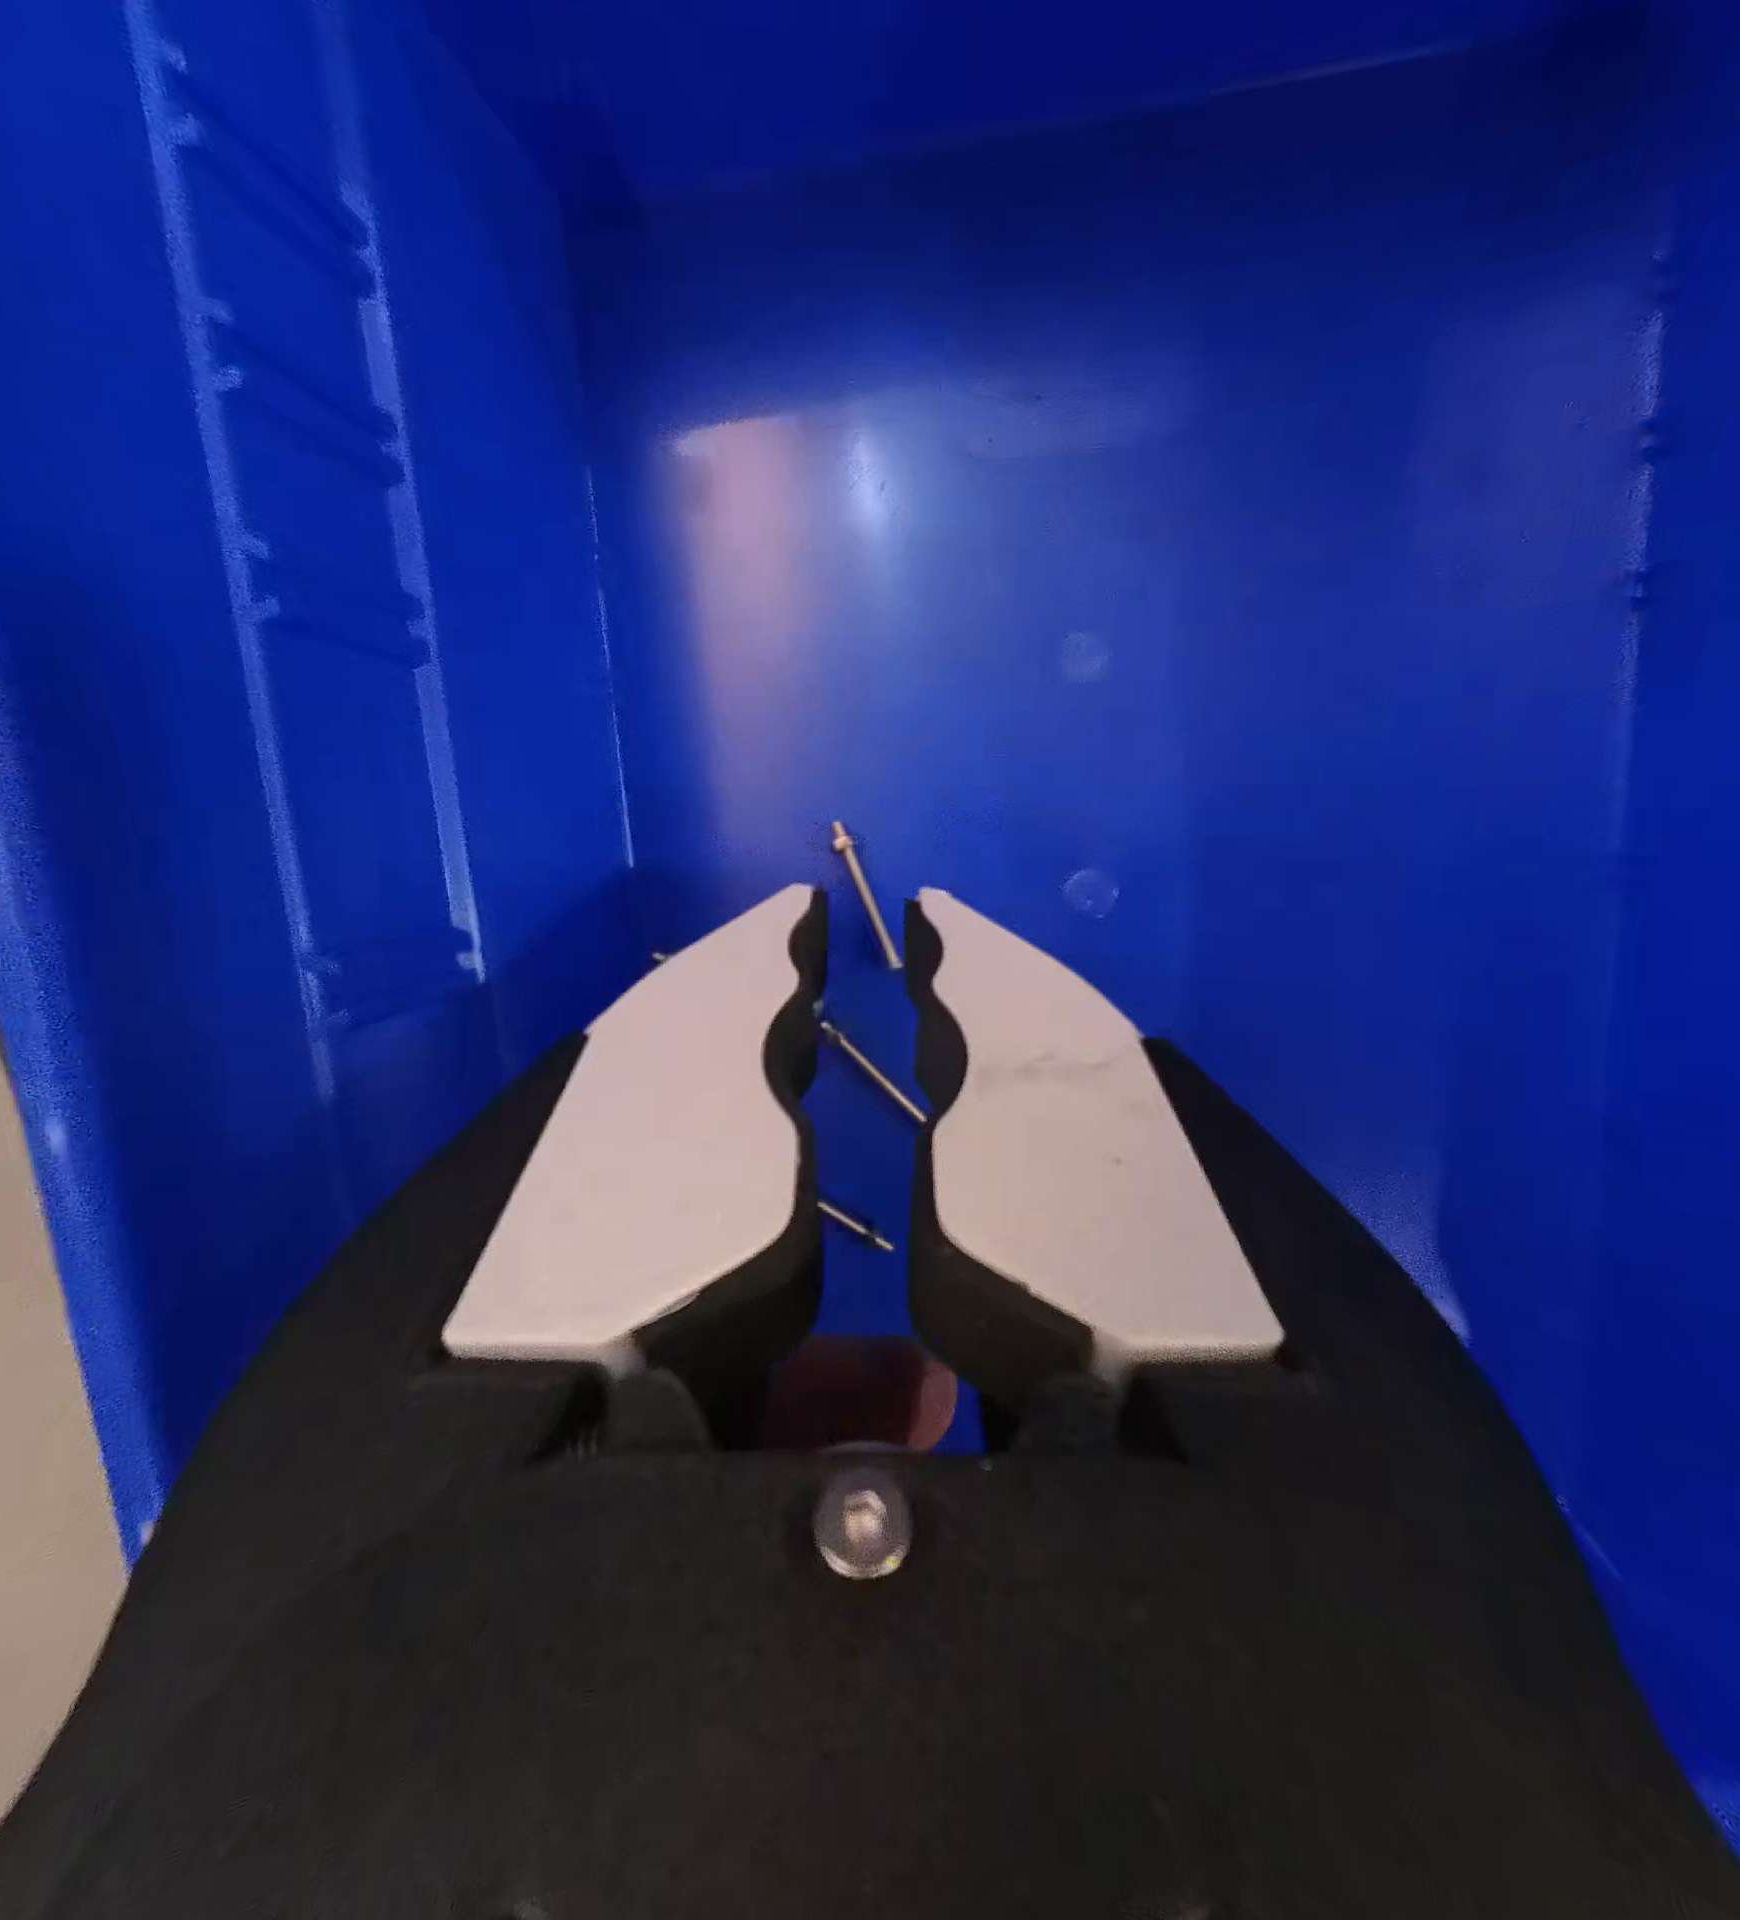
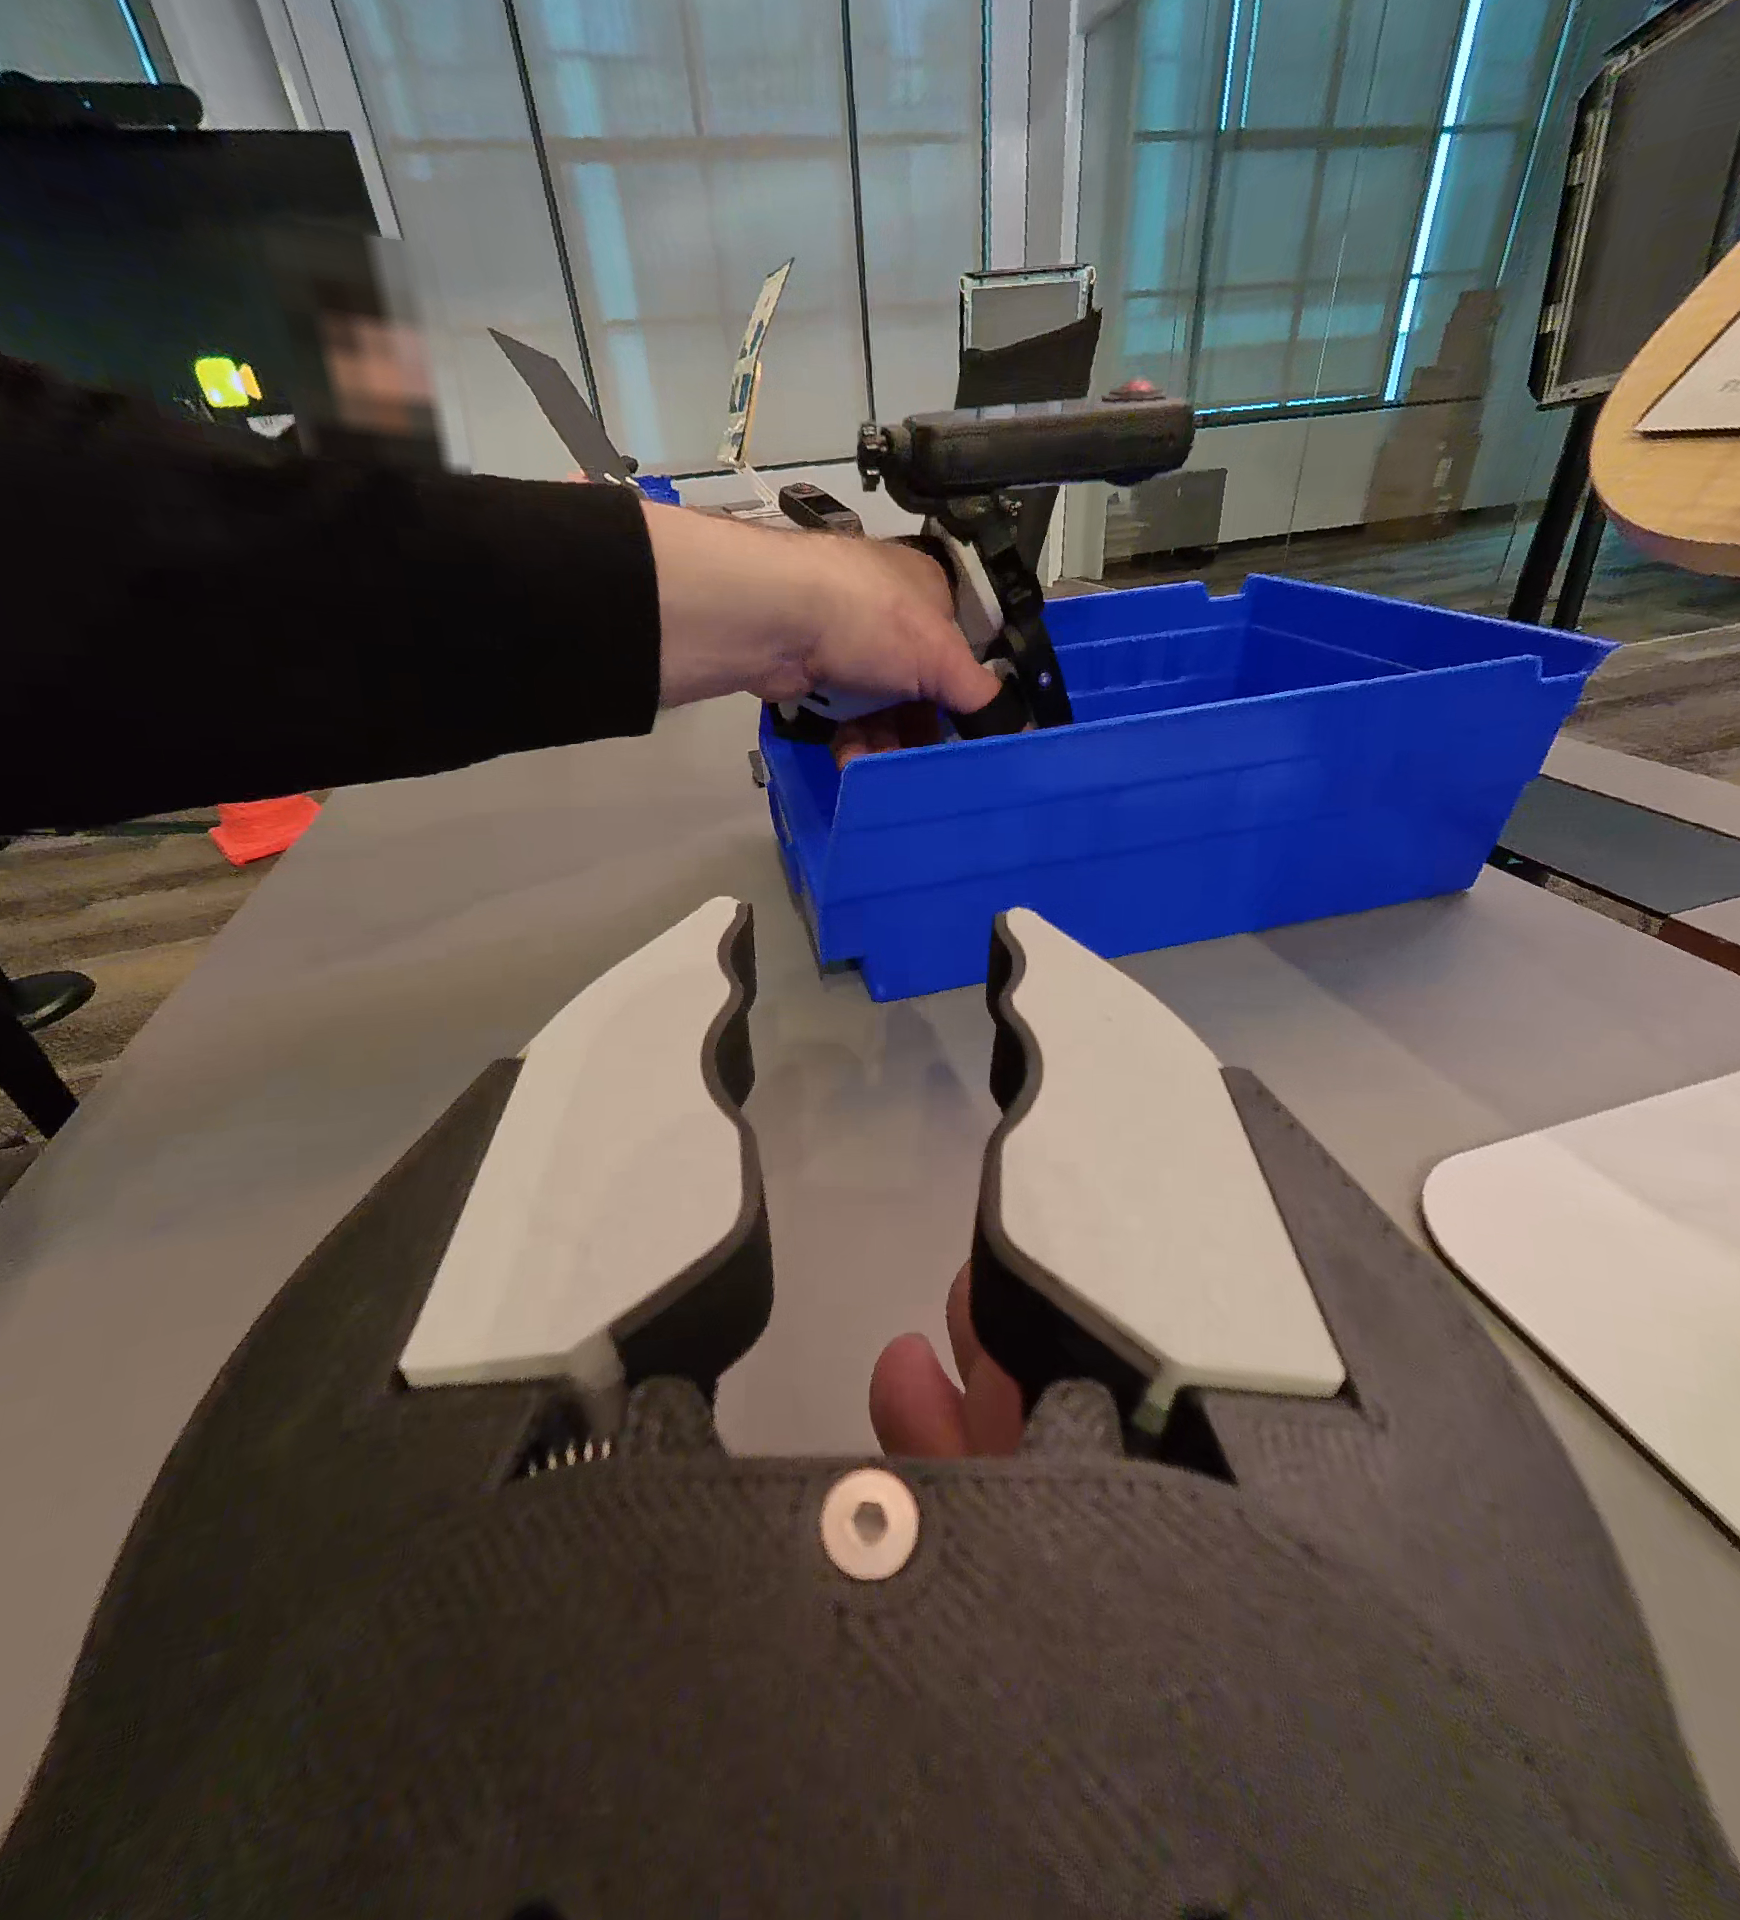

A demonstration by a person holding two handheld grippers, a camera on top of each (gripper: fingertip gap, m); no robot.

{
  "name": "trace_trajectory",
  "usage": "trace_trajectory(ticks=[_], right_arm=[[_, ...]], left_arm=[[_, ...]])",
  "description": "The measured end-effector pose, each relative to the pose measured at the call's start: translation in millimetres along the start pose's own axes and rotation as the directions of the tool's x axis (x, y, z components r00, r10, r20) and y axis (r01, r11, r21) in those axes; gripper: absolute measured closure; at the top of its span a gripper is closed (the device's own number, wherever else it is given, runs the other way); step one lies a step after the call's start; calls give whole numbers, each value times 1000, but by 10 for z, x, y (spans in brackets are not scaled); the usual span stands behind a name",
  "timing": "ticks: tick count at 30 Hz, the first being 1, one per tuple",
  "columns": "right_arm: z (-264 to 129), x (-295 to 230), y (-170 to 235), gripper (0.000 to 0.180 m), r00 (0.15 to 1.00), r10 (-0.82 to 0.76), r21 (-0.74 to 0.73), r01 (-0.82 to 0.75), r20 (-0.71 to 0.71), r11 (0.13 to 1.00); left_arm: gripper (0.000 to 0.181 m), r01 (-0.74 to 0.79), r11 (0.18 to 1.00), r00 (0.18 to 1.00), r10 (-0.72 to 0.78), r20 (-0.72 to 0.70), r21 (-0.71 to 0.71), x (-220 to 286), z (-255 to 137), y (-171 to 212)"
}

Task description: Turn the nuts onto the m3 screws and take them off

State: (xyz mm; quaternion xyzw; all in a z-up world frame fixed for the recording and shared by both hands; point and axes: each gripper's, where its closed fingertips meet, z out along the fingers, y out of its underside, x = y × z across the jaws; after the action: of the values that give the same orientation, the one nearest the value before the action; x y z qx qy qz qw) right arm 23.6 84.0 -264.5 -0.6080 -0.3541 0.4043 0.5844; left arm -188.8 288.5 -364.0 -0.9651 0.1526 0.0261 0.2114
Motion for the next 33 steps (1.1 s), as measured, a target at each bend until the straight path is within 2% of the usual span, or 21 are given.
trace_trajectory(ticks=[3,5,9,14,18,22,26,31,33], right_arm=[[1,-24,3,138,1000,-6,-1,6,5,1000],[6,-39,5,138,1000,-13,-2,13,8,1000],[4,-39,3,139,1000,-13,1,13,8,1000],[-3,-13,3,139,1000,-16,1,16,1,1000],[-35,60,-15,139,1000,3,12,-3,-10,1000],[-82,180,-27,139,999,26,15,-26,-26,1000],[-160,318,-36,140,998,48,16,-48,-42,999],[-344,427,-48,144,997,71,14,-70,-43,997],[-439,457,-47,144,996,73,12,-73,-45,997]], left_arm=[[167,38,998,999,-40,-32,-52,3,111,82],[167,65,997,997,-66,-41,-32,3,124,59],[179,112,994,987,-113,-113,-10,72,136,45],[179,19,1000,998,-18,-57,6,78,129,36],[179,22,995,995,-13,-99,94,187,10,-65],[179,20,971,989,14,-144,238,294,-331,-185],[179,-40,914,983,107,-146,404,509,-924,-220],[180,-116,823,956,243,-161,555,1007,-1631,28],[180,-149,763,938,310,-153,628,1265,-1870,160]])
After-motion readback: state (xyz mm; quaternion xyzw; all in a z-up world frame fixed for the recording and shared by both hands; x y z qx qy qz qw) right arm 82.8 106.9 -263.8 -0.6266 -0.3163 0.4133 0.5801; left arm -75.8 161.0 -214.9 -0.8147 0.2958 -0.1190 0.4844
